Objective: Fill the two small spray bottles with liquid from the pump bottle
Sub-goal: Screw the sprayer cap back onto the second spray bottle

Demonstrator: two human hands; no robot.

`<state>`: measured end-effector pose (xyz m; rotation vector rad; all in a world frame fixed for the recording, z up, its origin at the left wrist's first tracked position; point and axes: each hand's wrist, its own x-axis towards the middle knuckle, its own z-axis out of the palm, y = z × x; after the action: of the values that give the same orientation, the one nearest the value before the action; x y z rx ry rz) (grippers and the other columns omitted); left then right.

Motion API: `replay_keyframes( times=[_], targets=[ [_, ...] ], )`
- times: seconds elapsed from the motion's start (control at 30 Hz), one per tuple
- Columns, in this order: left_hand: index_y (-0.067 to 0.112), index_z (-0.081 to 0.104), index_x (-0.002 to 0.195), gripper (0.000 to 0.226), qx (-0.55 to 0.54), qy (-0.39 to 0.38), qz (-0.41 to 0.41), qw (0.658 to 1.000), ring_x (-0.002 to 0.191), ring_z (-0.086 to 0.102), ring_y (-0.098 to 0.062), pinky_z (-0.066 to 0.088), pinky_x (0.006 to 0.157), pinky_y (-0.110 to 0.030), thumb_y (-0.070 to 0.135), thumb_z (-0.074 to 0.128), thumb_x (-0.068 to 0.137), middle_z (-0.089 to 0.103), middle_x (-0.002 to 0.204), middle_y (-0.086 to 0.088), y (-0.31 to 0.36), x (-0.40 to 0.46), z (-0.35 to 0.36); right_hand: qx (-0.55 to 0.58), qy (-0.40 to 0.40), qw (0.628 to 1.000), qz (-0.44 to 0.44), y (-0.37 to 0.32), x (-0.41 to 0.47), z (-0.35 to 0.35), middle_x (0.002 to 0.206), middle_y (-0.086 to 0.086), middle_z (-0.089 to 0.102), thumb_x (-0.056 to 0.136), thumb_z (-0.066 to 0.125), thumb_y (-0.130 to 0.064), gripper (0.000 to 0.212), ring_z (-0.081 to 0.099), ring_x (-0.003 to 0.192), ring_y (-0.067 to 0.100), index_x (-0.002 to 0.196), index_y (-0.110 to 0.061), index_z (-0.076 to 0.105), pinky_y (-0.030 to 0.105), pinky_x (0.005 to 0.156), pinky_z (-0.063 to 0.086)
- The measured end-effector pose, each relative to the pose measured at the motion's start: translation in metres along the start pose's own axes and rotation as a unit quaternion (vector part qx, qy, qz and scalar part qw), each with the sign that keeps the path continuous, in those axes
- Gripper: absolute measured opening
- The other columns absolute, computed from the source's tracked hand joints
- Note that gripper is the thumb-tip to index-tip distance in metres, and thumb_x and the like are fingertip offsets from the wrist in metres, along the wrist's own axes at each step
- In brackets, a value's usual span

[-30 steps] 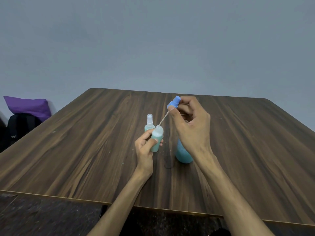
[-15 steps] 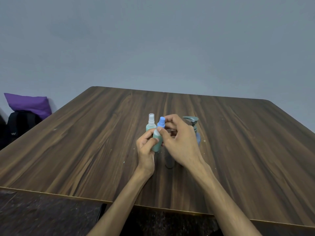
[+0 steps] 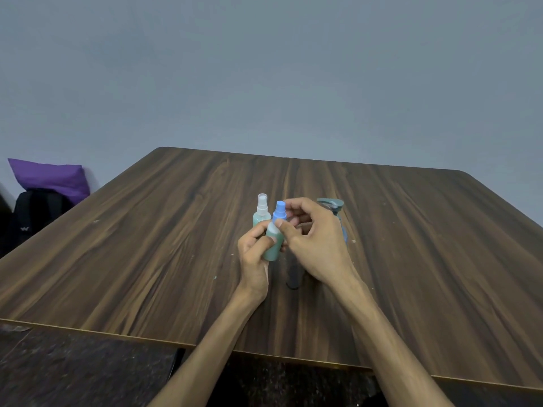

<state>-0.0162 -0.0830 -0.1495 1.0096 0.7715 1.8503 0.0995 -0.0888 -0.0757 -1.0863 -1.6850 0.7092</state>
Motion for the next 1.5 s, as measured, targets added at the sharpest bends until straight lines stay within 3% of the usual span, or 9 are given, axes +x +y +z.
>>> replay_keyframes(
  times=[0.17, 0.57, 0.73, 0.9, 1.0, 1.1, 1.27, 1.4, 1.5],
  targets=[
    [-0.016, 0.067, 0.110, 0.044, 0.013, -0.009, 0.004, 1.000, 0.111, 0.054, -0.069, 0.046, 0.091, -0.058, 0.014, 0.052, 0.082, 0.065, 0.108, -0.044, -0.001, 0.000, 0.000, -0.035, 0.057, 0.997, -0.027, -0.004, 0.001, 0.001, 0.086, -0.018, 0.073, 0.082, 0.091, -0.030, 0.027, 0.070, 0.084, -0.003, 0.103, -0.021, 0.077, 0.009, 0.070, 0.054],
    [-0.017, 0.067, 0.103, 0.048, 0.022, -0.007, 0.007, 1.000, 0.097, 0.057, -0.044, 0.043, 0.087, -0.055, 0.019, 0.056, 0.075, 0.056, 0.100, -0.051, -0.004, 0.001, -0.004, -0.020, -0.025, 0.999, -0.023, 0.008, 0.010, -0.005, 0.088, -0.010, 0.079, 0.087, 0.083, -0.007, 0.019, 0.074, 0.081, 0.005, 0.103, -0.017, 0.082, 0.023, 0.078, 0.061],
    [-0.013, 0.069, 0.107, 0.045, 0.027, -0.024, 0.020, 0.999, 0.100, 0.056, -0.065, 0.045, 0.087, -0.060, 0.019, 0.054, 0.078, 0.060, 0.104, -0.048, -0.005, 0.000, -0.005, -0.046, 0.013, 0.999, -0.018, 0.005, 0.008, -0.006, 0.075, -0.012, 0.073, 0.080, 0.093, -0.024, 0.020, 0.068, 0.069, 0.001, 0.089, -0.018, 0.076, 0.014, 0.065, 0.054],
    [-0.015, 0.066, 0.102, 0.044, 0.017, -0.019, 0.024, 0.999, 0.091, 0.056, -0.041, 0.045, 0.078, -0.047, 0.020, 0.056, 0.079, 0.064, 0.092, -0.037, -0.005, -0.003, -0.002, -0.079, 0.025, 0.997, -0.009, 0.000, 0.004, -0.002, 0.067, -0.009, 0.065, 0.082, 0.088, -0.042, 0.032, 0.058, 0.059, 0.000, 0.100, -0.027, 0.067, 0.013, 0.058, 0.044],
    [-0.017, 0.065, 0.099, 0.042, 0.015, -0.030, 0.039, 0.999, 0.087, 0.054, -0.041, 0.042, 0.077, -0.051, 0.019, 0.055, 0.079, 0.057, 0.088, -0.045, -0.005, -0.001, -0.003, -0.058, 0.004, 0.998, -0.031, 0.001, 0.004, -0.004, 0.065, -0.011, 0.059, 0.088, 0.082, -0.026, 0.011, 0.054, 0.058, 0.001, 0.095, -0.023, 0.075, 0.013, 0.057, 0.040],
    [-0.014, 0.068, 0.103, 0.044, 0.013, -0.034, 0.038, 0.999, 0.087, 0.056, -0.040, 0.045, 0.075, -0.045, 0.020, 0.054, 0.079, 0.059, 0.089, -0.045, -0.005, -0.002, -0.003, -0.088, 0.040, 0.995, -0.021, 0.003, 0.005, -0.001, 0.058, -0.012, 0.055, 0.083, 0.089, -0.040, 0.031, 0.052, 0.053, 0.002, 0.075, -0.023, 0.064, 0.013, 0.053, 0.037],
    [-0.014, 0.067, 0.094, 0.036, 0.004, -0.038, 0.037, 0.999, 0.082, 0.059, -0.032, 0.049, 0.069, -0.033, 0.017, 0.055, 0.078, 0.065, 0.084, -0.020, -0.003, -0.004, 0.000, -0.078, 0.017, 0.996, -0.027, 0.001, 0.001, -0.003, 0.064, -0.011, 0.059, 0.083, 0.087, -0.049, 0.036, 0.056, 0.057, 0.003, 0.104, -0.027, 0.068, 0.014, 0.058, 0.042],
    [-0.004, 0.072, 0.095, 0.028, 0.006, -0.051, 0.036, 0.998, 0.079, 0.064, -0.020, 0.051, 0.068, -0.028, 0.004, 0.050, 0.081, 0.069, 0.082, -0.013, -0.002, -0.005, 0.000, -0.127, 0.062, 0.989, -0.035, 0.005, 0.000, 0.001, 0.057, -0.012, 0.054, 0.081, 0.088, -0.044, 0.036, 0.053, 0.052, 0.005, 0.080, -0.021, 0.060, 0.018, 0.056, 0.038],
    [0.001, 0.076, 0.094, 0.029, -0.003, -0.039, 0.045, 0.998, 0.081, 0.068, -0.019, 0.054, 0.070, -0.027, 0.017, 0.058, 0.078, 0.072, 0.084, -0.012, -0.003, -0.006, 0.000, -0.122, 0.047, 0.991, -0.023, 0.000, -0.002, 0.001, 0.063, -0.011, 0.058, 0.078, 0.086, -0.056, 0.040, 0.055, 0.056, 0.003, 0.093, -0.027, 0.063, 0.014, 0.056, 0.039]
  ],
)
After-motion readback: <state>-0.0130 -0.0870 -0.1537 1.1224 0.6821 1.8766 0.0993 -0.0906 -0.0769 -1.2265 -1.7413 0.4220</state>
